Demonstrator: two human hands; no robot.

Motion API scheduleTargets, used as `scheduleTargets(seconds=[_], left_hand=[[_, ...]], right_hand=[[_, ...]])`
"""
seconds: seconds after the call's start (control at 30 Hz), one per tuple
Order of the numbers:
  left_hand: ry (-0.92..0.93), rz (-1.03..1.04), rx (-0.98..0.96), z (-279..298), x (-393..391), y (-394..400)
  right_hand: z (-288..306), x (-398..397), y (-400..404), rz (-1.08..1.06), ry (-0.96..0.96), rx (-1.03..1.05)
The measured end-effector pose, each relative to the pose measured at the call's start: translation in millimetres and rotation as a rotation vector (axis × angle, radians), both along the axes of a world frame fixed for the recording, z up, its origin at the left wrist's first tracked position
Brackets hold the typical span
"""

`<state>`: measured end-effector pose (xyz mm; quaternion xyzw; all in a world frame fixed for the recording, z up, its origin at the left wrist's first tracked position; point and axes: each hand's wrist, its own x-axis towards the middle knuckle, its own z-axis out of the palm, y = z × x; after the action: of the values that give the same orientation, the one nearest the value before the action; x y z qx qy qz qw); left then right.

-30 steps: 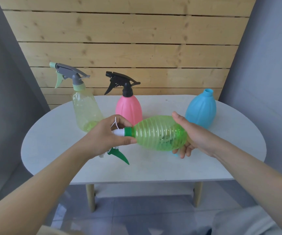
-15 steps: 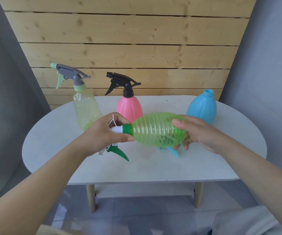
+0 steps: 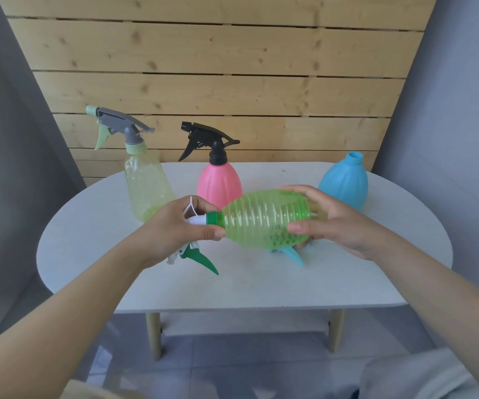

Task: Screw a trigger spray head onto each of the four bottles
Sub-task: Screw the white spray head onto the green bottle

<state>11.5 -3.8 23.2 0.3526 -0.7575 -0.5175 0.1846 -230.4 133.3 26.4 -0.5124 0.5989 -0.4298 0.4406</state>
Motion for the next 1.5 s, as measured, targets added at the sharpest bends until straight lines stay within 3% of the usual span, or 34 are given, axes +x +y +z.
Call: scheduleTargets(seconds=[0.37,0.73,0.97,1.03,1.17,1.33,1.4,1.5], left_hand=[[0.024,-0.006,-0.011,1,2,-1],[-0.007,-0.053,-0.080,5,5,-2],[-0.025,-0.071,-0.106,11,4,-3],[-0.018,-0.055,-0.071,11,3,-3],[-0.079,-0.013,-0.102,5,-7,-2],[0.004,-0.038,-0.111,7,-20,0],[0.051,-0.033,-0.068,9,-22,0],[0.179,-0.040,0.053,10,-25,-1]], right_hand=[[-4,7,-3,-0.086,0.057,0.002],[-10,10,-5,-0.034,-0.042,0.003],[-16,11,-6,-0.034,-0.071,0.106],[-14,10,-5,-0.056,0.029,0.114],[-1,15,-3,-0.028,0.445,-0.041],[6,25,-8,0.020,0.851,-0.108],[8,24,-10,0.012,0.900,-0.089],[11,18,-10,-0.015,0.828,-0.087]])
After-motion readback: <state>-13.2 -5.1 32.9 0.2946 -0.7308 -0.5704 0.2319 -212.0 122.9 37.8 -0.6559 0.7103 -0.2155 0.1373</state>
